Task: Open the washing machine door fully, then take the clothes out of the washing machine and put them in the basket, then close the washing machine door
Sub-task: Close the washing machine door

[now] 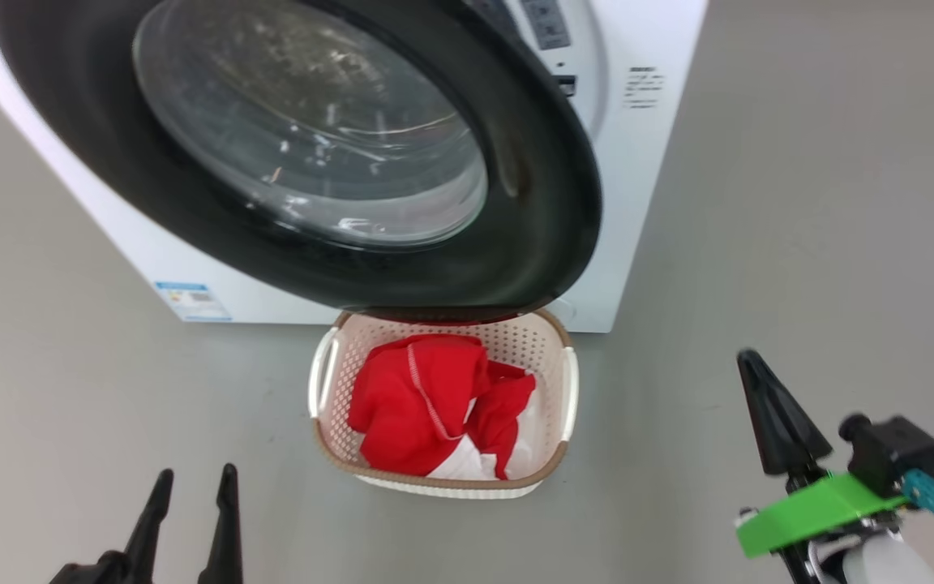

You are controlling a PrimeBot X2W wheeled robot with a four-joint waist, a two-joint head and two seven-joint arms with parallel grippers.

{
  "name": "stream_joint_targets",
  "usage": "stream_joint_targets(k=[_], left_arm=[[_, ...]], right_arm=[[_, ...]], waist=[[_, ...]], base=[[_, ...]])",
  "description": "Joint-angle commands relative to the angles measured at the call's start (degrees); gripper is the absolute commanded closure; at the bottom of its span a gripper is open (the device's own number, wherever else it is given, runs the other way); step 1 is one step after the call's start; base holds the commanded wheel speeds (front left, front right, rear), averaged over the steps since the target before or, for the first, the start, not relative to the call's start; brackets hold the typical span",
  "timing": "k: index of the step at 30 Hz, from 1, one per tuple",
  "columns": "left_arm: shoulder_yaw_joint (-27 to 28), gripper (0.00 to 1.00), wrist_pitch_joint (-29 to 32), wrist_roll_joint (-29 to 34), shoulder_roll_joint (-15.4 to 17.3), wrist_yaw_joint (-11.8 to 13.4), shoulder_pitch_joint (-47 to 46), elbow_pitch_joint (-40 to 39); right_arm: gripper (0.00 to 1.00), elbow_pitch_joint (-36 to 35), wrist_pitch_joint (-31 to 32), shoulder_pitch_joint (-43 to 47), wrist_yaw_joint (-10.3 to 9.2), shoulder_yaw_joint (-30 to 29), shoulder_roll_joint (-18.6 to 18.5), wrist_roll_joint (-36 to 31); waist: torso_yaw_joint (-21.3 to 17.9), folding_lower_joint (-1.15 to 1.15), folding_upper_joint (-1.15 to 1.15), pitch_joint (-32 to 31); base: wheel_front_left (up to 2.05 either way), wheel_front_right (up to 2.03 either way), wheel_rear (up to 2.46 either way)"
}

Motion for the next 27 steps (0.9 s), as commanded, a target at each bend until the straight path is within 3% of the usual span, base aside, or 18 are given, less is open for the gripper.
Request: stream_joint_targets(k=[1, 15, 27], left_arm=[[0.97, 0.00, -0.69, -0.81, 0.47, 0.22, -2.33, -1.17], [-5.30, 0.00, -0.69, -4.27, 0.47, 1.72, -3.91, -1.14], [-9.35, 0.00, -0.69, -7.20, 0.47, 2.56, -6.68, -2.04]], right_arm=[[1.00, -1.00, -0.36, -3.77, 0.28, 2.53, -0.93, 0.22], [1.00, 2.91, -0.36, -16.75, 0.28, 10.49, -4.33, 1.69], [1.00, 4.28, -0.36, -23.87, 0.28, 9.92, -4.23, 1.54]], waist=[[2.56, 0.00, 0.00, 1.20], [10.03, 0.00, 0.00, 3.84], [12.35, 0.00, 0.00, 8.97]], base=[[0.00, 0.00, 0.00], [0.00, 0.00, 0.00], [0.00, 0.00, 0.00]])
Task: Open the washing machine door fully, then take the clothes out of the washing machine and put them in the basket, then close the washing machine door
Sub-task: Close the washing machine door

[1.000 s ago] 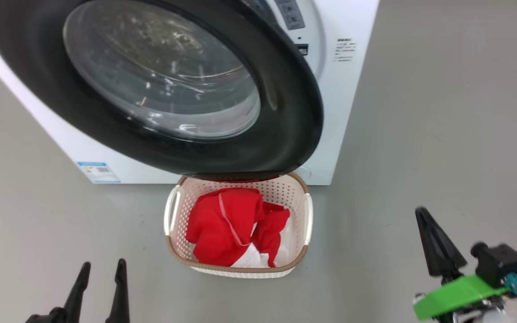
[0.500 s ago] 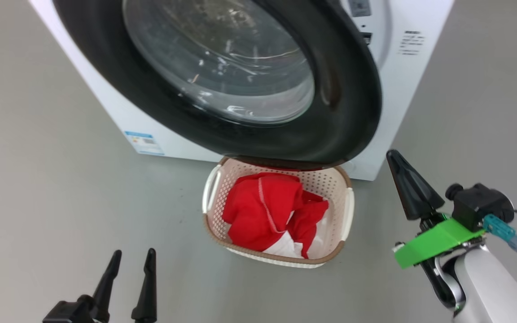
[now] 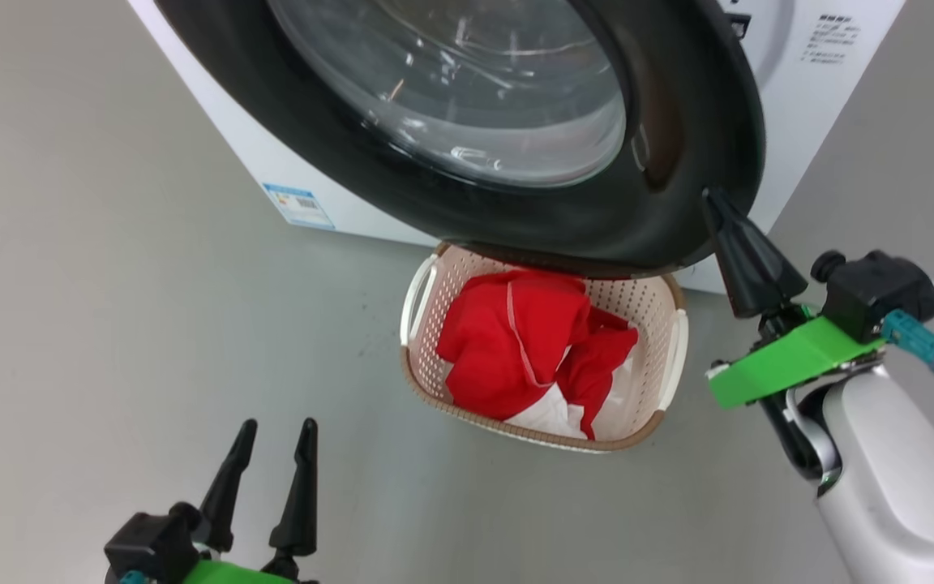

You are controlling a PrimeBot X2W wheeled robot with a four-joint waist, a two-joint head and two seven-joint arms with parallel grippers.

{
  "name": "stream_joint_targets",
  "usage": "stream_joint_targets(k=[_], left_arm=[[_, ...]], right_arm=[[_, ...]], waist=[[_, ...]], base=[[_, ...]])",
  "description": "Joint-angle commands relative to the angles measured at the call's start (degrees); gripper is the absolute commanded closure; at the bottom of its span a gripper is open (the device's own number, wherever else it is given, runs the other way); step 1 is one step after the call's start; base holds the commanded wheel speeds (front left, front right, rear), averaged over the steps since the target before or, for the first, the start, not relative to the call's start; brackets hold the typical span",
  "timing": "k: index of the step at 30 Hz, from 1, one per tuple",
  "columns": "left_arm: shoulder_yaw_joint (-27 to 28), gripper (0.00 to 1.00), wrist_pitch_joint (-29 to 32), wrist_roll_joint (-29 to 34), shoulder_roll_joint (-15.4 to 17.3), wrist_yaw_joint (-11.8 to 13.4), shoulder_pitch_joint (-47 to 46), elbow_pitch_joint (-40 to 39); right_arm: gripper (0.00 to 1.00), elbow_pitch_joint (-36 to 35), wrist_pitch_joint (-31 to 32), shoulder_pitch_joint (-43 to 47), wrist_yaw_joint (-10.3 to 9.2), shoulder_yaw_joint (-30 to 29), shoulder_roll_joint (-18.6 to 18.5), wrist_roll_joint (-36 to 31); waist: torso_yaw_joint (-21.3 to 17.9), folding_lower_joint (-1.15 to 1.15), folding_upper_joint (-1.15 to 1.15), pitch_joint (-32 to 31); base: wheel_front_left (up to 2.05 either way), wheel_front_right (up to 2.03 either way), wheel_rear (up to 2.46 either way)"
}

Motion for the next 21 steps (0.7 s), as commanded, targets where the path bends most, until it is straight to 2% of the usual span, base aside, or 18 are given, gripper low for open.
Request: stream_joint_targets(k=[1, 21], left_arm=[[1.41, 0.00, -0.69, -0.49, 0.54, 0.44, -1.68, -1.52], [-2.16, 0.00, -0.69, -3.87, 0.54, 0.72, -9.29, -2.57]], right_arm=[[1.00, -1.03, -0.36, -2.01, 0.28, 0.73, -0.18, 0.53], [1.00, -0.43, -0.36, -14.88, 0.28, -3.24, -5.00, -0.01]], waist=[[0.69, 0.00, 0.00, 2.16], [2.71, 0.00, 0.00, 14.42]], base=[[0.00, 0.00, 0.00], [0.00, 0.00, 0.00]])
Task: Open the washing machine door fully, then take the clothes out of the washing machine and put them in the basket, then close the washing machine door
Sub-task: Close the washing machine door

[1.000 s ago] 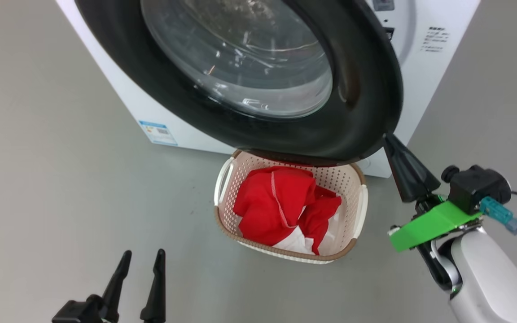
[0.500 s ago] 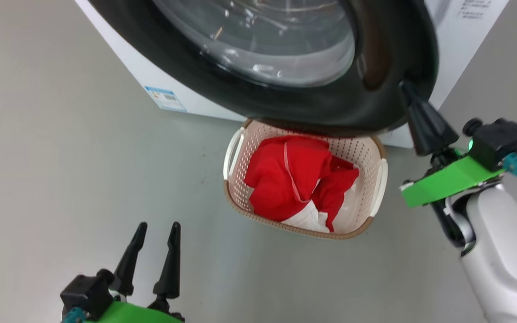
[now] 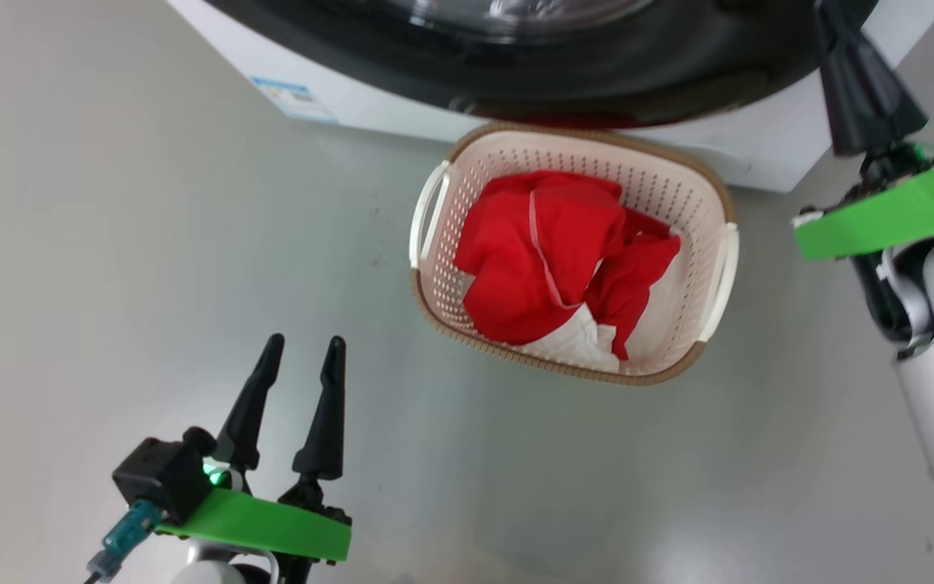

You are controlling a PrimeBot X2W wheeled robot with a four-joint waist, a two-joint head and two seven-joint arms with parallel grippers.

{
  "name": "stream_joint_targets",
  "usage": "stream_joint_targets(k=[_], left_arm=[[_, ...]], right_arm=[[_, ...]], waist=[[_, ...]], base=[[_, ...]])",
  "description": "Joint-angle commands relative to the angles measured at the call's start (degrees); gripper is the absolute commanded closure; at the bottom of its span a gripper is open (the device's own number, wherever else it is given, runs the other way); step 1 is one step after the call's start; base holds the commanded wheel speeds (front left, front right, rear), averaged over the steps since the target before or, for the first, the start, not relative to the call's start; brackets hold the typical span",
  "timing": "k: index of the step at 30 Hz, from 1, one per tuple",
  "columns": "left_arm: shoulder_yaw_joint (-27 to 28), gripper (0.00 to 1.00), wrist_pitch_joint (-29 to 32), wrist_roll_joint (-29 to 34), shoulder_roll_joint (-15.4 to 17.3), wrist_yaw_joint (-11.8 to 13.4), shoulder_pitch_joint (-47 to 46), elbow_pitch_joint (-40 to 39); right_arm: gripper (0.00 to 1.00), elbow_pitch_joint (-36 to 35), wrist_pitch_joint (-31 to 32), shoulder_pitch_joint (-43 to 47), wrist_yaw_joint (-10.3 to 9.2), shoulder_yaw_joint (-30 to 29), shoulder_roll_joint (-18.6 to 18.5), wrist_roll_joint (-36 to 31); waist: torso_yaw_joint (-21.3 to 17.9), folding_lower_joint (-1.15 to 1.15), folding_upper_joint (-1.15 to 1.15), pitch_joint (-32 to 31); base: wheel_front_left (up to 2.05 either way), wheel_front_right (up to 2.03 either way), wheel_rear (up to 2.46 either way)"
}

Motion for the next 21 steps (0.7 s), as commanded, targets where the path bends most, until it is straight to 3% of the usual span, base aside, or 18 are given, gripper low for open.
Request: stream_joint_targets(k=[1, 21], left_arm=[[1.43, 0.00, -0.68, -0.40, 0.92, 0.56, -0.79, -1.36], [2.01, 0.00, -0.68, -0.11, 0.92, 0.50, -1.50, -1.13]], right_arm=[[1.00, -1.01, -0.35, -1.32, -0.05, 0.25, 0.09, 0.00], [1.00, -1.02, -0.35, -3.11, -0.05, -1.55, 1.18, 0.26]], waist=[[1.08, 0.00, 0.00, 2.16], [1.05, 0.00, 0.00, 2.38]], base=[[0.00, 0.00, 0.00], [0.00, 0.00, 0.00]])
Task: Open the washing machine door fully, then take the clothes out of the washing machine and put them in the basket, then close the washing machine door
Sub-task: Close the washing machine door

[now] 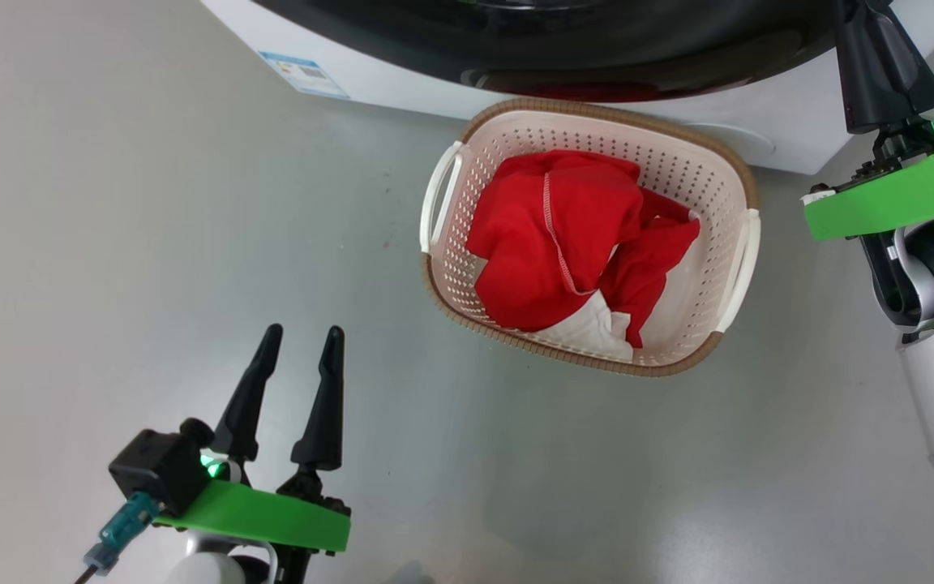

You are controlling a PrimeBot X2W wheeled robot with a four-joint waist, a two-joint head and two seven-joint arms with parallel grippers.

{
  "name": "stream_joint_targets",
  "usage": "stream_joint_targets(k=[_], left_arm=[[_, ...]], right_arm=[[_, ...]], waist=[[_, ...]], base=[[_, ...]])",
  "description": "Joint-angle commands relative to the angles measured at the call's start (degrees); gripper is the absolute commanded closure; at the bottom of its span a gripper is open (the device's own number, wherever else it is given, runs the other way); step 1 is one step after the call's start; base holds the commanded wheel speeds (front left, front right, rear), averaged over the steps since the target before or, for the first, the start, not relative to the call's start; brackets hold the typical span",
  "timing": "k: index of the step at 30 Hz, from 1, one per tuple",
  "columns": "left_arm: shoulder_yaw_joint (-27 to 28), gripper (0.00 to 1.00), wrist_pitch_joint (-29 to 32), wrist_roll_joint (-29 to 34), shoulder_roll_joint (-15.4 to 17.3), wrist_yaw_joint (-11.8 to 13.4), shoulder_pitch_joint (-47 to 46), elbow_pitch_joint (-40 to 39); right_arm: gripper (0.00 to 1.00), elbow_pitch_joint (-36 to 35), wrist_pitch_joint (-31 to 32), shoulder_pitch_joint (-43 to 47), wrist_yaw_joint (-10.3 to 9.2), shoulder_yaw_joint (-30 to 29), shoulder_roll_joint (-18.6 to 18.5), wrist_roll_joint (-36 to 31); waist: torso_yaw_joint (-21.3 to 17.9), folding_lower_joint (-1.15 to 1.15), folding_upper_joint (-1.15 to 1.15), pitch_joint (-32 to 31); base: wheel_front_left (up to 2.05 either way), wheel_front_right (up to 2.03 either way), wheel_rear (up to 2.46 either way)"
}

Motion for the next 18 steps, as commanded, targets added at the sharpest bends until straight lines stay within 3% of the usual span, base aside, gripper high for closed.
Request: stream_joint_targets(k=[1, 16, 18], left_arm=[[2.23, 0.00, -0.68, 0.38, 1.07, 0.24, -0.34, -1.03], [5.69, 0.00, -0.68, 4.60, 1.07, -0.55, 2.31, -0.15], [6.53, 0.00, -0.68, 5.35, 1.07, -0.74, 2.75, 0.04]], right_arm=[[1.00, -1.31, -0.28, -0.66, -0.31, 0.34, 0.69, 0.30], [1.00, -2.69, -0.28, 12.86, -0.31, 1.27, 3.14, 1.46], [0.82, -2.85, -0.28, 14.85, -0.31, 1.07, 3.48, 1.52]], waist=[[-0.34, 0.00, 0.00, -0.56], [-3.95, 0.00, 0.00, -8.13], [-4.76, 0.00, 0.00, -9.24]], base=[[0.00, 0.00, 0.00], [0.00, 0.00, 0.00], [0.00, 0.00, 0.00]])
